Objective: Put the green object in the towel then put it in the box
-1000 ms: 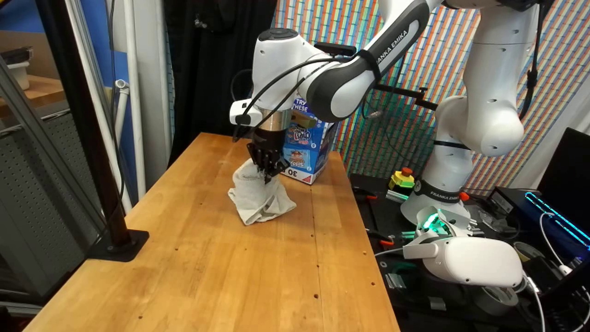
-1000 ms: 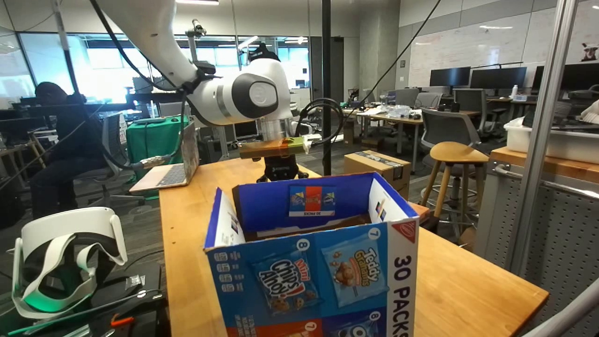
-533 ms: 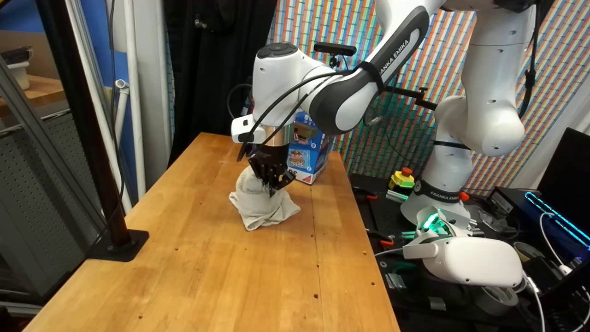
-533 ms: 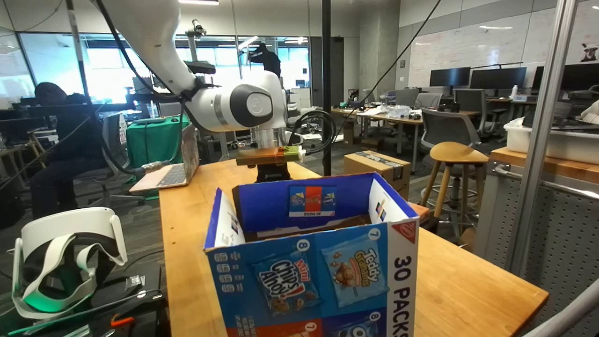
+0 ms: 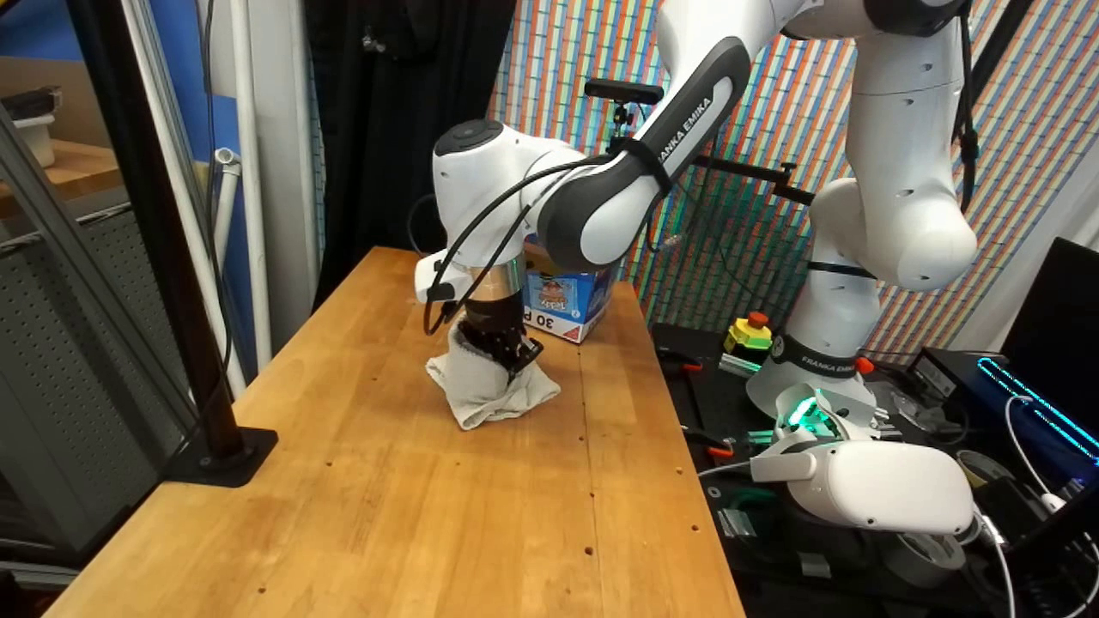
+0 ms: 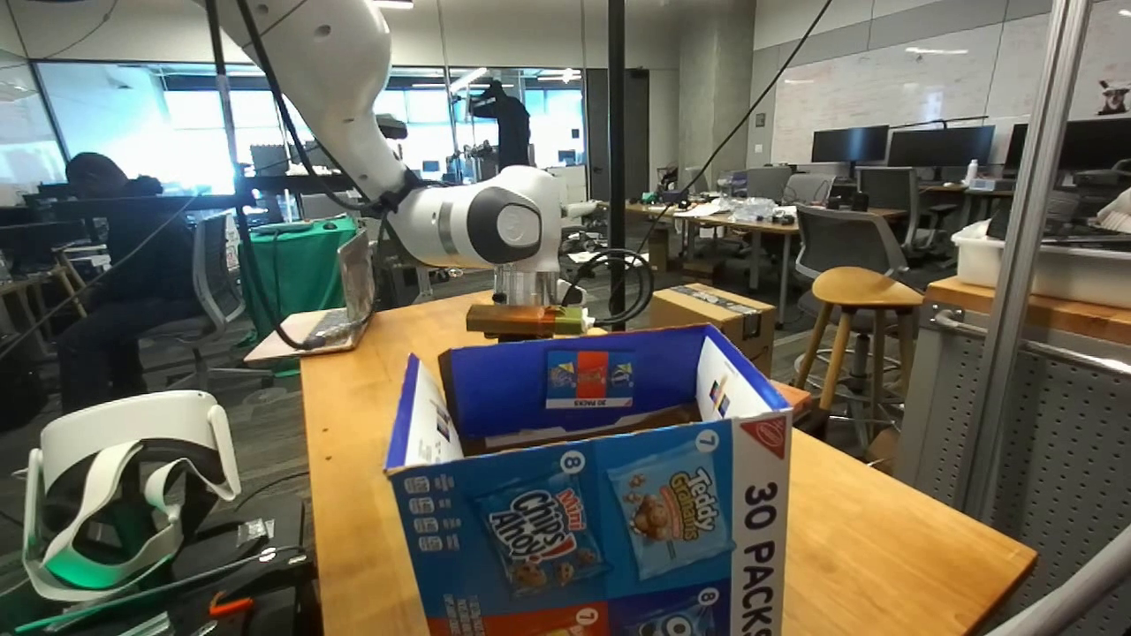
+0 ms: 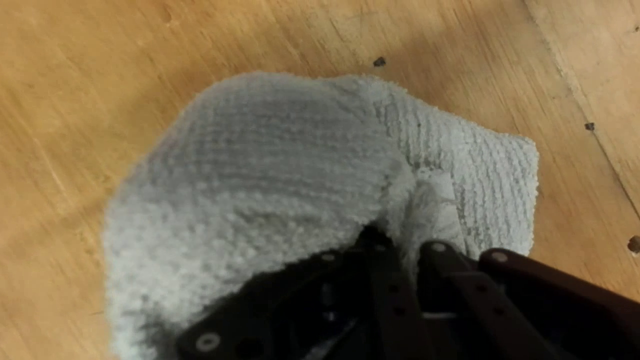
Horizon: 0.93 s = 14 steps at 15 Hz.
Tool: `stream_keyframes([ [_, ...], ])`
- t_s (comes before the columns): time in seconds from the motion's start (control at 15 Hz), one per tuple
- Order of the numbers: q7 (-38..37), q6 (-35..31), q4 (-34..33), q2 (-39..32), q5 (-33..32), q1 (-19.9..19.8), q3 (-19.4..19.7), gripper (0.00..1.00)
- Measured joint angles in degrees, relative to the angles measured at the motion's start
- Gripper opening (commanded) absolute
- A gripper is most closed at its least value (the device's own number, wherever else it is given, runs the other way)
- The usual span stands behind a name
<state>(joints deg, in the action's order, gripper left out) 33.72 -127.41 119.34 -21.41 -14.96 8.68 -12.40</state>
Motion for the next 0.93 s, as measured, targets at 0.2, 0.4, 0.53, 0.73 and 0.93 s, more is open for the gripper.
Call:
stream_keyframes([
  [0.2, 0.5, 3.2, -3.1, -1.8, 0.6, -0.1, 0.0, 0.14],
  [0.4, 1.7, 3.6, -4.7, -1.9, 2.1, -0.9, 0.0, 0.42],
  [0.53, 2.6, 3.5, -5.4, -1.2, 3.4, -1.9, 0.0, 0.58],
  [0.73, 4.5, 3.5, -5.7, 1.8, 5.7, -3.8, 0.0, 0.80],
  [0.93, 7.5, 3.6, -5.6, 6.5, 9.3, -5.9, 0.2, 0.99],
])
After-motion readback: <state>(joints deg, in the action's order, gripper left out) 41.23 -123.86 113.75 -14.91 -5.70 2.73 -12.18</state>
